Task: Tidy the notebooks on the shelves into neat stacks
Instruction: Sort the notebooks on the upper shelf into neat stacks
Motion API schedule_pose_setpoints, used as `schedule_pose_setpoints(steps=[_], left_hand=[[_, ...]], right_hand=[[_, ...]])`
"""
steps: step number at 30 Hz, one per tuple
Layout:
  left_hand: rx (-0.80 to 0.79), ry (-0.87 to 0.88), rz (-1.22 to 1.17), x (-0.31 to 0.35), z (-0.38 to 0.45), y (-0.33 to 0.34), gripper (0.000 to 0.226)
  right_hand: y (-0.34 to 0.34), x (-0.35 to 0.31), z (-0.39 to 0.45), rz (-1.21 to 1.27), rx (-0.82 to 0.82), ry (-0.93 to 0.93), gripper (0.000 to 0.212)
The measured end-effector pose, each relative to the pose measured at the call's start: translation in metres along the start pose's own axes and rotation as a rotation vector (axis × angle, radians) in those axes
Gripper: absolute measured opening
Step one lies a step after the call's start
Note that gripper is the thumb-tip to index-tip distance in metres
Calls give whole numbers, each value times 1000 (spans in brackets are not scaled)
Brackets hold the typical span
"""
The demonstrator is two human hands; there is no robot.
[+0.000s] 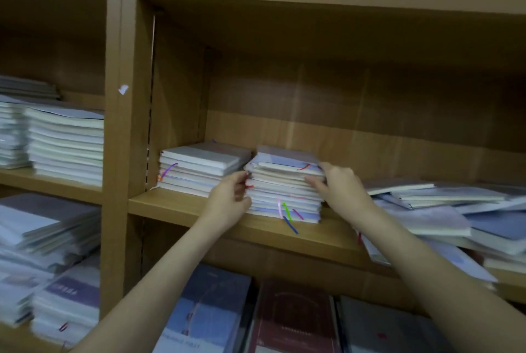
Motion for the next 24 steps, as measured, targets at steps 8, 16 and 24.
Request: schedule_pose_setpoints(steps=[8,16,24], left_hand=[[343,210,350,25,-29,-8,40],[230,438,798,58,1,73,48],[257,424,870,55,12,79,54]], right_hand=[[-31,45,-17,27,-150,6,55],[-56,117,-24,-102,-420,276,75],[-19,88,14,-559,-332,282,36]])
Point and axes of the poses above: each hand's wrist, its own z-axis towards the middle knuckle, its own y-axis out of the palm, x = y × z, the point moved 4 cm from there along z, towards the middle knuckle, and after that the axes turned 13 degrees about -x, right-handed, at the moved point
